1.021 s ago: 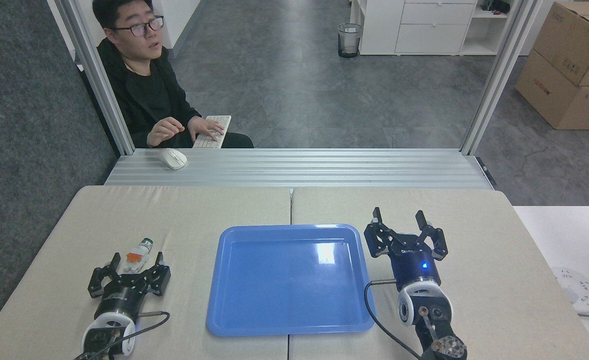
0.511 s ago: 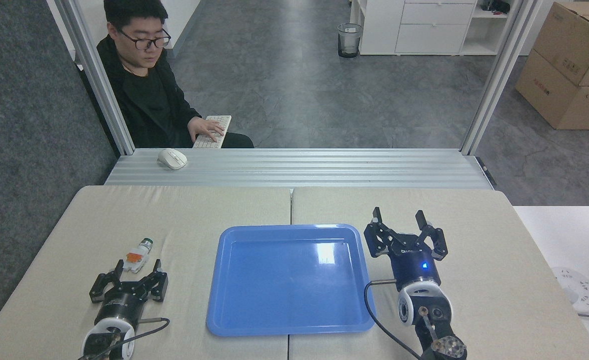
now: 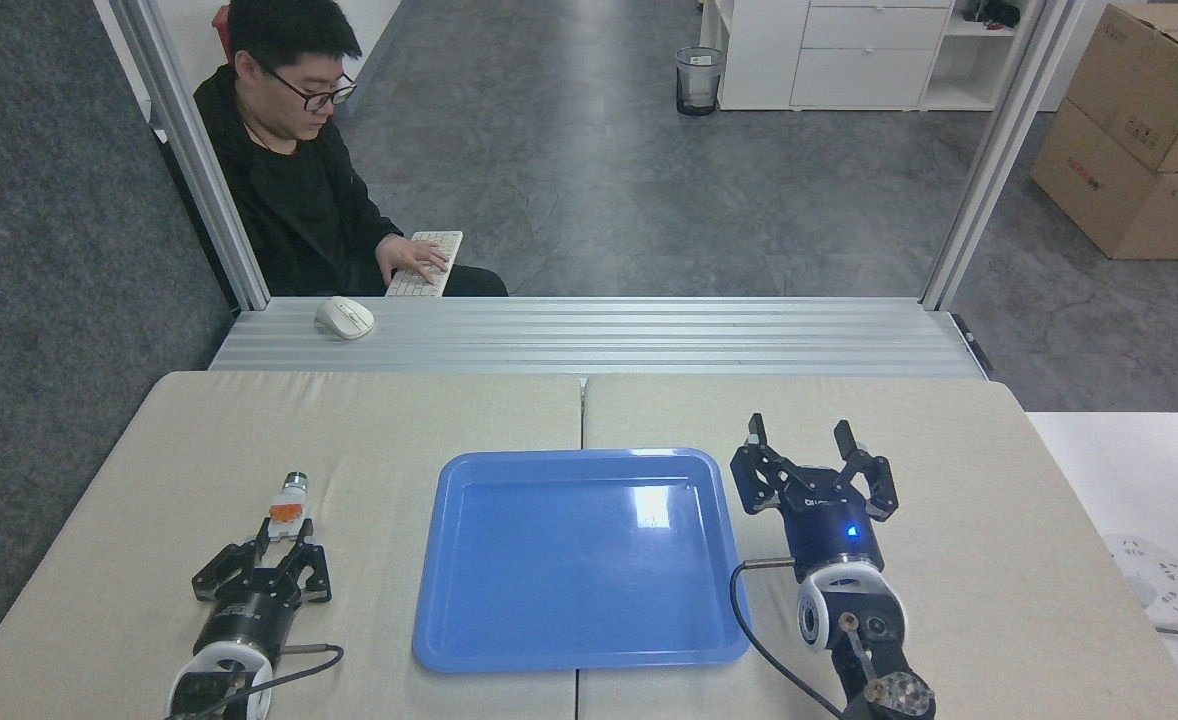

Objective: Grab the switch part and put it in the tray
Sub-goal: 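Close the left gripper around the white-and-orange switch part, then lift the switch part with the left gripper and carry it over the tray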

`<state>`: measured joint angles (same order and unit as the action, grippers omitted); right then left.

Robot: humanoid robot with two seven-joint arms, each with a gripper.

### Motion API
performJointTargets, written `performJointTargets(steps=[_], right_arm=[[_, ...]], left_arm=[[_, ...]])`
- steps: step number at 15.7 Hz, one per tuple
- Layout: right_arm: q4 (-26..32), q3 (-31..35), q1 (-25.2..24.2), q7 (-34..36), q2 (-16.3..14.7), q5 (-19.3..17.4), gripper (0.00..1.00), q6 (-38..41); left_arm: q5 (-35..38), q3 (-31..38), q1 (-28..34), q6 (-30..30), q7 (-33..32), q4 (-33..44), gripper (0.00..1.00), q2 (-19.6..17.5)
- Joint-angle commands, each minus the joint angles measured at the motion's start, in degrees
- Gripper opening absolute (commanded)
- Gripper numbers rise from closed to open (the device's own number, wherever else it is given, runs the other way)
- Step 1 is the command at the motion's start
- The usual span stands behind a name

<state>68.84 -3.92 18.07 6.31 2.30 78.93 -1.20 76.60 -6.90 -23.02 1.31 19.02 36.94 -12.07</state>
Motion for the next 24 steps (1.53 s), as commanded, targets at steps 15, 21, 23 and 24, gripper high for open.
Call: performJointTargets(steps=[15, 21, 23, 24], right_arm=[[0.0, 0.8, -0.1, -0.1, 0.1, 0.0, 1.0, 0.0], [0.1, 0.8, -0.1, -0.1, 0.1, 0.0, 1.0, 0.0], [0.0, 0.8, -0.1, -0.1, 0.1, 0.0, 1.0, 0.0], [0.1, 0.8, -0.1, -0.1, 0.1, 0.0, 1.0, 0.0]], left_arm=[[21.4, -5.6, 9.1, 28.6, -5.8, 46.0, 0.0, 1.2], [31.3, -9.9, 3.4, 30.4, -11.9, 33.8, 0.0, 1.9], [31.2, -9.9, 2.2, 30.4, -14.4, 30.1, 0.01, 1.6], [31.2, -9.9, 2.5, 30.4, -15.8, 30.4, 0.02, 1.7]])
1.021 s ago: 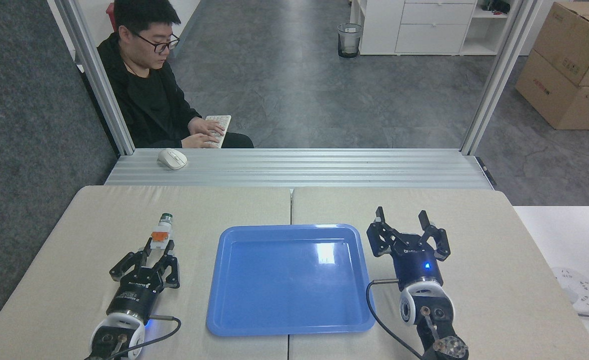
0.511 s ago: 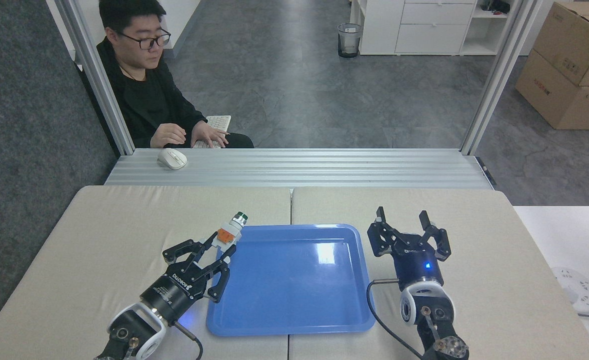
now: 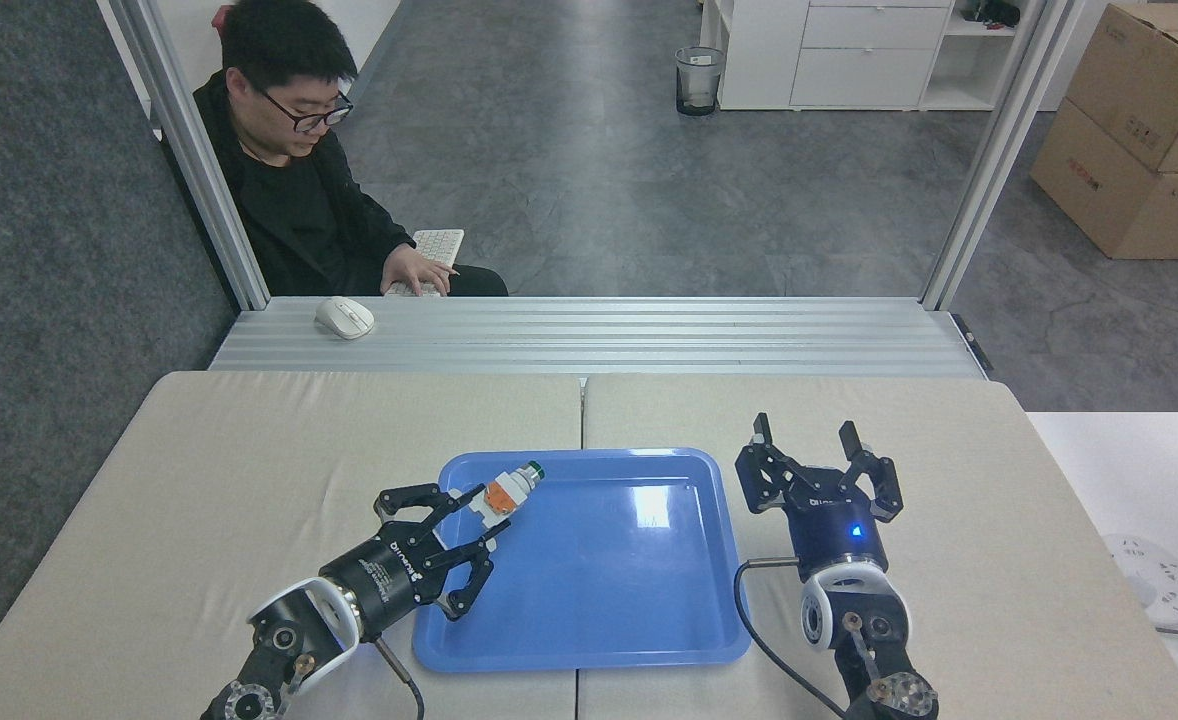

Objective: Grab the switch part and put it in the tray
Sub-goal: 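Lift the switch part with the left gripper and carry it over the tray, then open the left gripper to drop the switch part into the tray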

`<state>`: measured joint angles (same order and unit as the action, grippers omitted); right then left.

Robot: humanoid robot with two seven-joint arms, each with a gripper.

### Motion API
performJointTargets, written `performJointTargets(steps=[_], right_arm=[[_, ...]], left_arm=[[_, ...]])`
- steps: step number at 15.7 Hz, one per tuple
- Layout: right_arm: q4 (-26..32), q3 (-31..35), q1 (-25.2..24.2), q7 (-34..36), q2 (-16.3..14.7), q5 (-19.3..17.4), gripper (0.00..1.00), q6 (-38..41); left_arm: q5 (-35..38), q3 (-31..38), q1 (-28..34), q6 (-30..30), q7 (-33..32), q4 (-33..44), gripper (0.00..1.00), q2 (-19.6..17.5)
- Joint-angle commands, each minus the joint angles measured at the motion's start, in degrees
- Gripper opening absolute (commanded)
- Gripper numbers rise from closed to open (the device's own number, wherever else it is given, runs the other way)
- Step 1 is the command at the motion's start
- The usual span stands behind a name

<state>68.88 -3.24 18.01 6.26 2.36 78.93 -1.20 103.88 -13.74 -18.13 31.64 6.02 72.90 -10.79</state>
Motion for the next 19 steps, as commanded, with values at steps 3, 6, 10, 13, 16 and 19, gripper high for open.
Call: performJointTargets(steps=[3, 6, 10, 13, 16, 19], right_arm=[[-0.1, 0.1, 0.0, 0.0, 0.0, 0.0, 1.0, 0.0], [0.0, 0.1, 0.0, 0.0, 0.0, 0.0, 1.0, 0.0], [-0.1, 0.1, 0.0, 0.0, 0.0, 0.0, 1.0, 0.0], [-0.1, 0.1, 0.0, 0.0, 0.1, 0.0, 1.0, 0.0], [0.0, 0.1, 0.0, 0.0, 0.0, 0.0, 1.0, 0.0], [-0.1, 0.1, 0.0, 0.0, 0.0, 0.0, 1.0, 0.0]], left_arm=[[3.3, -2.9, -1.3, 0.2, -5.5, -4.8, 0.18, 0.7], [3.0, -2.5, -1.6, 0.0, -5.6, -1.5, 0.45, 0.9], [2.0, -1.9, -2.0, -1.0, -5.8, 5.0, 0.94, 2.0], [-12.0, 2.7, -3.1, -5.1, -5.8, 9.0, 0.95, 2.3], [-29.0, 12.4, -5.9, -15.0, -5.9, 6.0, 0.95, 1.4], [-31.2, 17.3, -8.1, -23.5, -5.6, -5.5, 0.95, 0.9]])
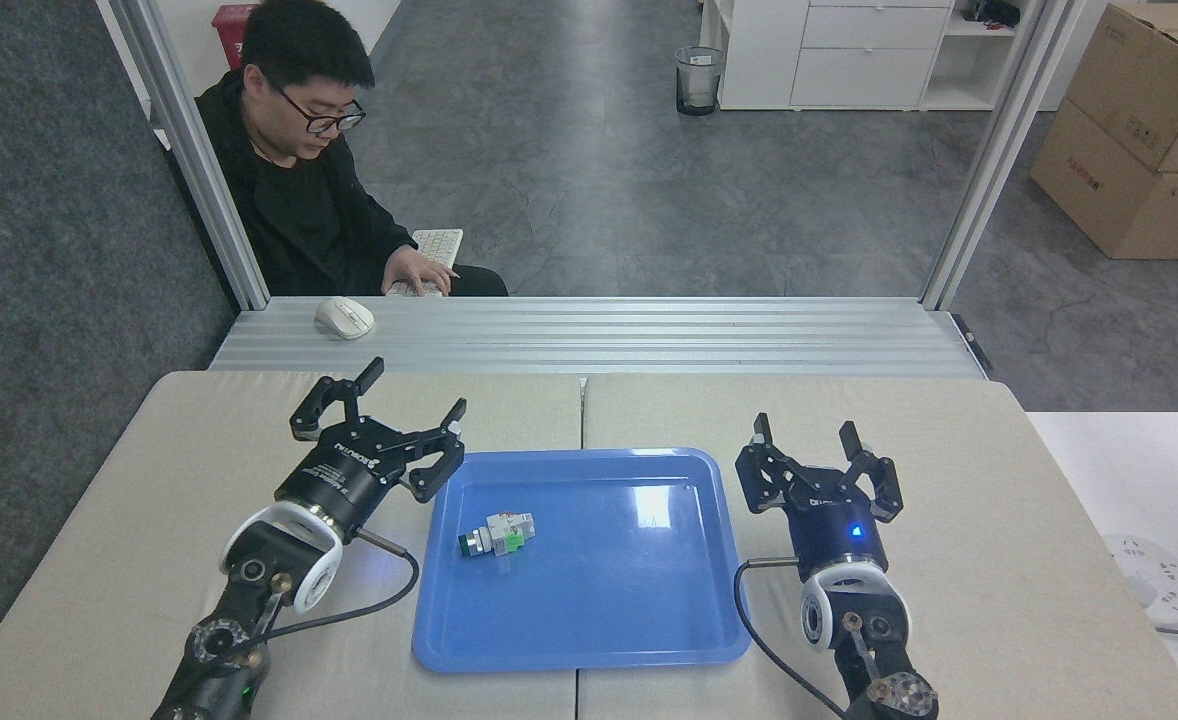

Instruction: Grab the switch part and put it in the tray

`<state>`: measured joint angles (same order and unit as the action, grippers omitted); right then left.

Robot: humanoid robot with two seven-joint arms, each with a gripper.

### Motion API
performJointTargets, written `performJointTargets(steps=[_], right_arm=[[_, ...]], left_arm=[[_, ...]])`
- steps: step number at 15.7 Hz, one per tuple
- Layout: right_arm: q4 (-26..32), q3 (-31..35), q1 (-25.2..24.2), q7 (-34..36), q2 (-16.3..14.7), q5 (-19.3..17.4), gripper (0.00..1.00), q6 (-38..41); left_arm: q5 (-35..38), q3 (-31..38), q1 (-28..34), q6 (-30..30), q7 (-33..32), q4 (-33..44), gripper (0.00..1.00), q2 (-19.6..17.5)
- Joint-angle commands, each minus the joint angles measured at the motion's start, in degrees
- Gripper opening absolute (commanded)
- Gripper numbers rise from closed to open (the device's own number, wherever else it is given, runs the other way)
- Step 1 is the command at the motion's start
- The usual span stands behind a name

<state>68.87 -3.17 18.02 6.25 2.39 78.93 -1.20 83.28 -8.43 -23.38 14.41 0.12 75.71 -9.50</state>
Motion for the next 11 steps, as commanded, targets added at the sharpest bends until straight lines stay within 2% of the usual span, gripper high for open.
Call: performJointTargets(steps=[1, 5, 7, 11], right_arm=[[0.0, 0.0, 0.0, 0.0, 0.0, 0.0, 1.0, -0.1], [0.0, 0.0, 0.0, 0.0, 0.1, 0.0, 1.0, -0.2], [0.0, 0.0, 0.0, 0.0, 0.1, 0.0, 1.0, -0.2], [0.0, 0.0, 0.0, 0.0, 0.2, 0.0, 1.0, -0.2]], left_arm=[[-10.4, 11.9, -2.5, -7.5, 0.8, -9.3, 0.98, -0.8], [-9.8, 11.2, -2.0, -8.2, 0.2, -9.2, 0.98, 0.8], [-9.7, 10.3, -2.2, -11.2, 0.2, -9.4, 0.98, 2.3], [-9.2, 2.7, -1.1, -13.9, 0.2, -9.2, 0.98, 3.8]])
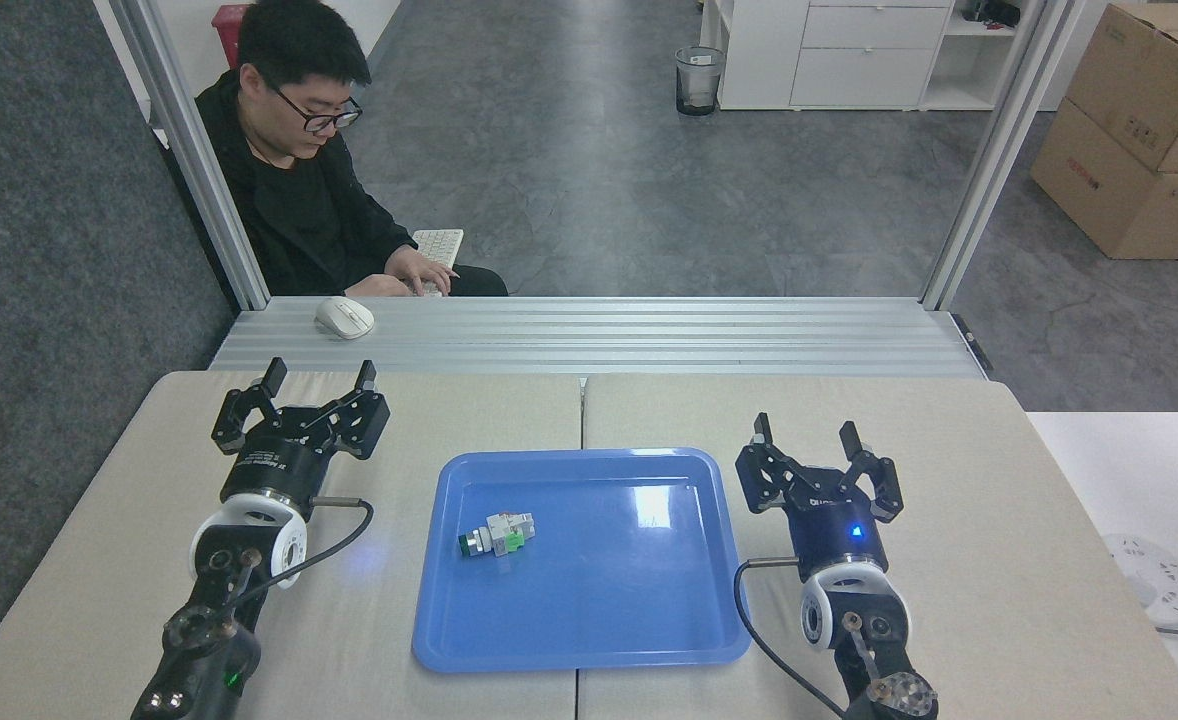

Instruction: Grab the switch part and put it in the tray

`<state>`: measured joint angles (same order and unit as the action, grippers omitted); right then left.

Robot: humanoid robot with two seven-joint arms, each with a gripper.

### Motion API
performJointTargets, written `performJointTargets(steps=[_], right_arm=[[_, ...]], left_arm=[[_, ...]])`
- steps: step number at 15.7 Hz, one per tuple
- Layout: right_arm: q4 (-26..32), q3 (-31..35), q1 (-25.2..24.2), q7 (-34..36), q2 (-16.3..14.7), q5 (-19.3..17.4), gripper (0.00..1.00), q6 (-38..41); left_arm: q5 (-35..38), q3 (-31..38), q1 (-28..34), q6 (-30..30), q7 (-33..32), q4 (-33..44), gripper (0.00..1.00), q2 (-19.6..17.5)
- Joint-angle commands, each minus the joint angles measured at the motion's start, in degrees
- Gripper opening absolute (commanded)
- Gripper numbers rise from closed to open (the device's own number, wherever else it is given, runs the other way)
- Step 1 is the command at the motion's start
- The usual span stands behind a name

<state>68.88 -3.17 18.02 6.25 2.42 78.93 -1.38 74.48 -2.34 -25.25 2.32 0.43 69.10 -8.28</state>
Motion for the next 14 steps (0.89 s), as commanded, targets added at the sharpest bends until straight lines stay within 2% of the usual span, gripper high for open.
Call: performJointTargets(steps=[1, 3, 14], right_arm=[[-0.1, 0.0, 0.0, 0.0, 0.7, 0.0, 1.0, 0.0], [0.0, 0.1, 0.0, 0.1, 0.7, 0.0, 1.0, 0.0], [0.0, 0.1, 0.0, 0.1, 0.7, 0.0, 1.0, 0.0]], left_arm=[[0.0, -4.5, 1.5, -2.2, 0.0, -2.5, 0.98, 3.7], [1.1, -4.7, 1.9, -2.2, 0.0, -2.6, 0.98, 4.6], [1.1, -4.6, 2.0, -2.2, 0.4, -2.7, 0.99, 4.4]])
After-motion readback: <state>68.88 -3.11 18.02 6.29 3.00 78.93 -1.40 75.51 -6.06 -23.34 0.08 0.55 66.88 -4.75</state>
